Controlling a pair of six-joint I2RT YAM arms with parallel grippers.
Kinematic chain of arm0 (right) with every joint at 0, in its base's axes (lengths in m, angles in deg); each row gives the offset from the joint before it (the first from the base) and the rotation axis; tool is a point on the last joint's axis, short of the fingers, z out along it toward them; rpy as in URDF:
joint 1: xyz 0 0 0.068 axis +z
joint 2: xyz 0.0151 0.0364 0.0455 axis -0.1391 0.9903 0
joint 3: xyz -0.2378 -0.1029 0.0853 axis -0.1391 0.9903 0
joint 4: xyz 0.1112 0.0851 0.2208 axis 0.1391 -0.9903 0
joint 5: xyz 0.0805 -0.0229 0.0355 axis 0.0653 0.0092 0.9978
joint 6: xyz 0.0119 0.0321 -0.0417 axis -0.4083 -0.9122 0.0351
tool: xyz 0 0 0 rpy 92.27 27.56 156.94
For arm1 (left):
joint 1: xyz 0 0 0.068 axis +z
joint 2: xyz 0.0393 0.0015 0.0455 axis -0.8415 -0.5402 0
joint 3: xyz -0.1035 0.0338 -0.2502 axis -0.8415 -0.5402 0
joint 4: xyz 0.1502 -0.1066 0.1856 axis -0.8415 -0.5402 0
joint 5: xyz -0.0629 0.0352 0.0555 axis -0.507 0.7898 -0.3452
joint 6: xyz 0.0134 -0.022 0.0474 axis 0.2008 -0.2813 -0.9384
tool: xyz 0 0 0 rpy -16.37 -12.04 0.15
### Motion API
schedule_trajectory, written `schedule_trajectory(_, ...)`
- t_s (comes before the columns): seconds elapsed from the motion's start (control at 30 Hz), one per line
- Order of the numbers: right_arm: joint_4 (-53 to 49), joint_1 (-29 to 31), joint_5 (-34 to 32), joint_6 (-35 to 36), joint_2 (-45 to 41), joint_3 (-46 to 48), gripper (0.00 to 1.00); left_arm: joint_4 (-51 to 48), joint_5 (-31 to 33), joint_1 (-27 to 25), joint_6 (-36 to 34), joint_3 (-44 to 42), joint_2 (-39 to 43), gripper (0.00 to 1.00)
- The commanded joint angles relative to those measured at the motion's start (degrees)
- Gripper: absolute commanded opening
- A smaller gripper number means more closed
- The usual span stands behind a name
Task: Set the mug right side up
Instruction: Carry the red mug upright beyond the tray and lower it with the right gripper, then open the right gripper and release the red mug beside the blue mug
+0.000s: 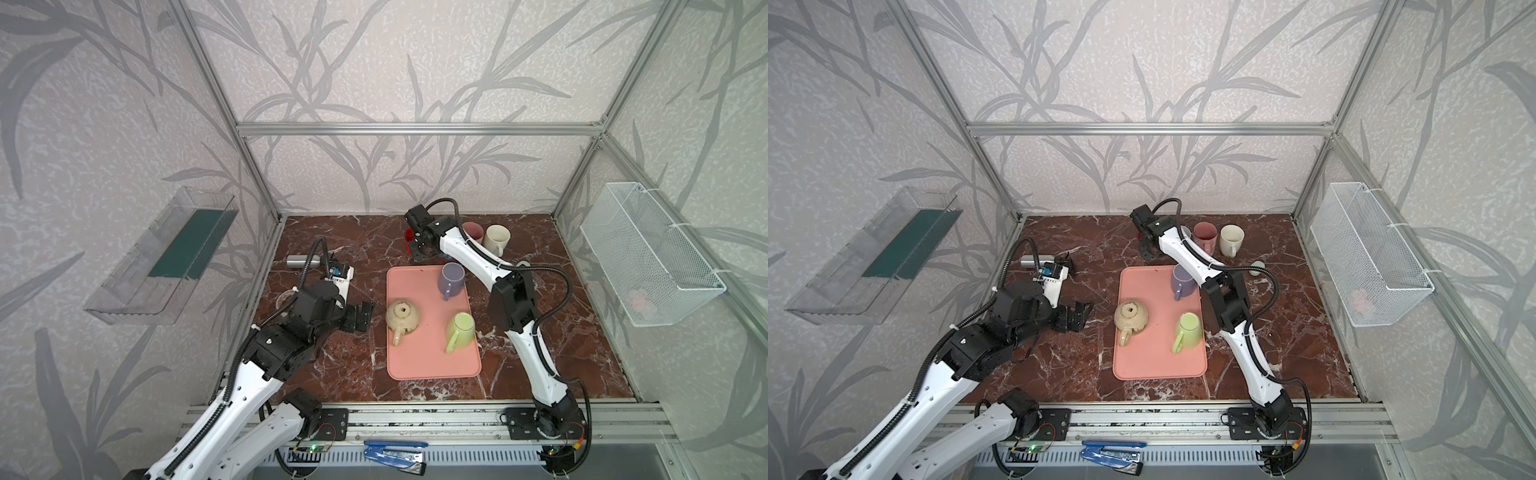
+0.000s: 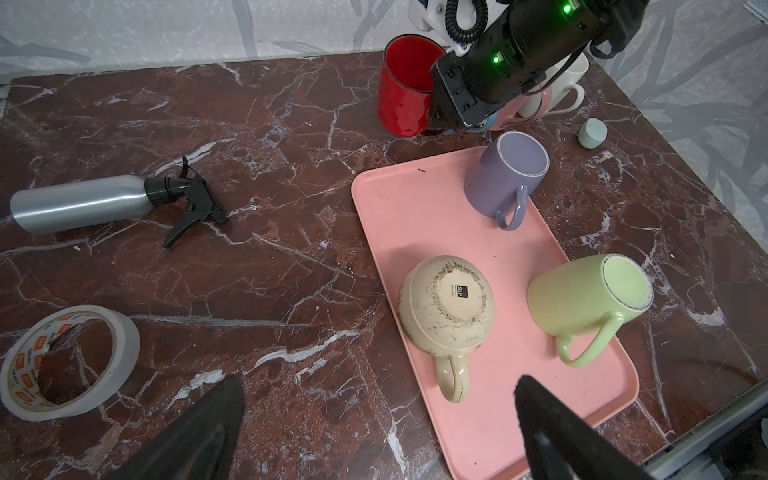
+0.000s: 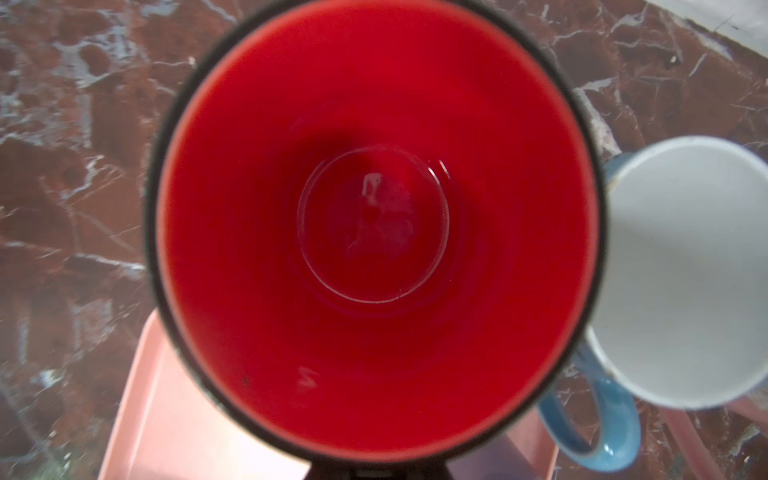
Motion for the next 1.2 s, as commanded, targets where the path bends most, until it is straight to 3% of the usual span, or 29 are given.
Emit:
schedule_trajectory(0.0, -1.0, -0.9, -2.0, -1.3, 0.5, -4.0, 0.0, -0.5, 1.1, 0.1, -1.5, -0.4, -0.1, 0.99)
schedule_trajectory(0.77, -1.2, -2.0, 0.4, -2.1, 3.9, -4.0, 0.0, -0.5, 1.5, 0.0, -1.8, -0.4, -0.6, 0.99)
schedule_trajectory(1.0, -2.0, -2.0, 0.6, -1.7, 4.4, -4.0, 0.07, -0.6, 1.4, 0.1, -1.8, -0.5, -0.5, 0.99)
schedule_trajectory(1.17, -2.4, -2.0, 0.9, -1.6, 4.1, -3.7, 0.2, -0.5, 1.3, 0.1, -1.9, -0.5, -0.6, 0.99)
